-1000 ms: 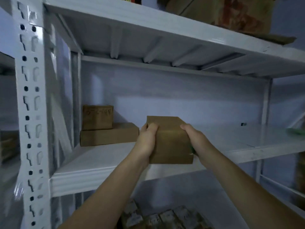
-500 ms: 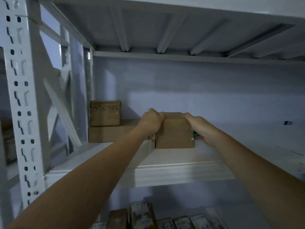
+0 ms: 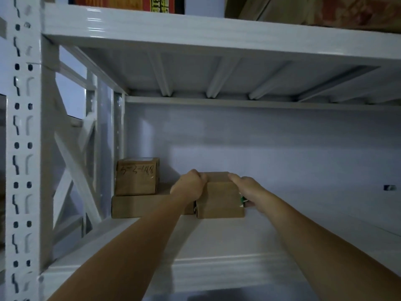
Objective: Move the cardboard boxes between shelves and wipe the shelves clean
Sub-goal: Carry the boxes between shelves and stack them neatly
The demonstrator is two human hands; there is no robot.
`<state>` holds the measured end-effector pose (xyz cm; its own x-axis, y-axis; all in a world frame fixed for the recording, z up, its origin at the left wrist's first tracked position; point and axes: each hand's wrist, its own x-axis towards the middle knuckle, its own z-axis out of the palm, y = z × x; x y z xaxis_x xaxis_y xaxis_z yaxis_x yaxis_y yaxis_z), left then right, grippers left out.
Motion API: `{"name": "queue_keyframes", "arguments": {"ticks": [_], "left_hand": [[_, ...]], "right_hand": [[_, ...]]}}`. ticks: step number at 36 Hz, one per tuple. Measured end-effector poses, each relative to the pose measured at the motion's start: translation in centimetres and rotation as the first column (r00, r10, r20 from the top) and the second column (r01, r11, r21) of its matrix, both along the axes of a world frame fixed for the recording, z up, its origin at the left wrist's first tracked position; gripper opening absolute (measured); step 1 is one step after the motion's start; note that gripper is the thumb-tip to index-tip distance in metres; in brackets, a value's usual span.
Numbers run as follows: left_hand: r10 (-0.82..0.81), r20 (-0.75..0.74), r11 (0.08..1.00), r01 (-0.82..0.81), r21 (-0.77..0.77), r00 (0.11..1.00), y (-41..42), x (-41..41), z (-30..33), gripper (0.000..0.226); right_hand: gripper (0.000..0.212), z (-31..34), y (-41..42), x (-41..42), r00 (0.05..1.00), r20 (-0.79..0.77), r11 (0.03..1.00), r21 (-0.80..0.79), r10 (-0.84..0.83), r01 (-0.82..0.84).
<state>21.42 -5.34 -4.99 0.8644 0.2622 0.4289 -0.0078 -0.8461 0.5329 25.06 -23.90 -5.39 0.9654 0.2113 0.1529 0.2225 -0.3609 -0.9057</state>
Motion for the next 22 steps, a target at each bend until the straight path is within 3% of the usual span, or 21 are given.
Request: {"name": "queue_keyframes", "arguments": {"ticks": [4, 8, 12, 15, 19, 22], "left_hand": [[-0.002, 0.017, 1.0, 0.002, -0.018, 1.0, 0.1, 0.1, 0.0, 0.039], [0.028, 0.122, 0.996, -0.018, -0.082, 0.992, 0.8, -0.6, 0.6, 0.043], [0.025, 0.2, 0.998, -0.014, -0.058, 0.979, 1.0, -3.4, 1.6, 0.041], [0.017, 0.119, 0.991, -0.032, 0.127, 0.993, 0.5, -7.0, 1.8, 0.047], [0.024, -0.042, 0.929, -0.006, 0.37, 0.999, 0.1, -12.2, 1.0, 0.054], [-0.018, -0.089, 0.926, 0.051, 0.373, 0.996, -0.4, -15.6, -0.3, 0.05]], "right_hand": [[0.068, -0.3, -0.2, 0.0, 1.0, -0.003, 0.999, 0.024, 0.022, -0.022], [0.116, 0.2, -1.5, -0.5, 0.996, 0.086, 0.991, -0.131, 0.034, -0.023], [0.076, 1.1, -3.4, -1.6, 0.916, 0.398, 0.953, -0.294, 0.049, 0.077], [0.063, 1.1, -4.5, -3.0, 0.827, 0.544, 0.924, -0.373, 0.145, 0.084], [0.062, 0.3, -4.9, -5.8, 0.761, 0.549, 0.824, -0.566, 0.346, 0.034], [0.069, -0.8, -4.0, -8.2, 0.737, 0.488, 0.749, -0.662, 0.468, -0.037]]}}
